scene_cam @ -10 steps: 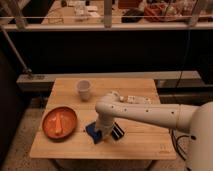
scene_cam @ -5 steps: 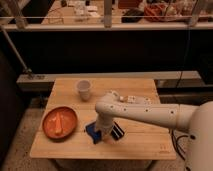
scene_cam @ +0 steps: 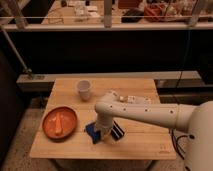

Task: Wipe the white sponge on the table

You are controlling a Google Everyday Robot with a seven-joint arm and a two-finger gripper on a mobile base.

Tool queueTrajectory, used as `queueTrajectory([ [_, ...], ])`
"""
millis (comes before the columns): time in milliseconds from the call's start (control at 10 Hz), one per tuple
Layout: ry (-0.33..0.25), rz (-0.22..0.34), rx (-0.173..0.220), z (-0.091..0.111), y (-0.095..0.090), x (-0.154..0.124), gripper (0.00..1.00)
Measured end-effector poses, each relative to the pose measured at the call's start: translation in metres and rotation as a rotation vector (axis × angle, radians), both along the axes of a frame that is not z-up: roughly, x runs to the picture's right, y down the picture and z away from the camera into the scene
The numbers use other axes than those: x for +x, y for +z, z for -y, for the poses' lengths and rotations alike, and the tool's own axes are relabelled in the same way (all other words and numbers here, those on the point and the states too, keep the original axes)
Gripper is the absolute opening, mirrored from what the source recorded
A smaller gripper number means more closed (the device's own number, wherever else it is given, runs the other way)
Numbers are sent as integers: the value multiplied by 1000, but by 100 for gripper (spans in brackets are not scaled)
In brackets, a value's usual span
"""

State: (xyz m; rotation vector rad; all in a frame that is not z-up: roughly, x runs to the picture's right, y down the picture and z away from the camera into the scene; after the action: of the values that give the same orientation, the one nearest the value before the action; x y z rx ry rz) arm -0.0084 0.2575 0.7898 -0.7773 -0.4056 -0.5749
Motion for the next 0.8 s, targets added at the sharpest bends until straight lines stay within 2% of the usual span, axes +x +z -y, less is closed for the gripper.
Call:
queueTrajectory([
  [800, 73, -72, -29, 1, 0, -7, 7],
])
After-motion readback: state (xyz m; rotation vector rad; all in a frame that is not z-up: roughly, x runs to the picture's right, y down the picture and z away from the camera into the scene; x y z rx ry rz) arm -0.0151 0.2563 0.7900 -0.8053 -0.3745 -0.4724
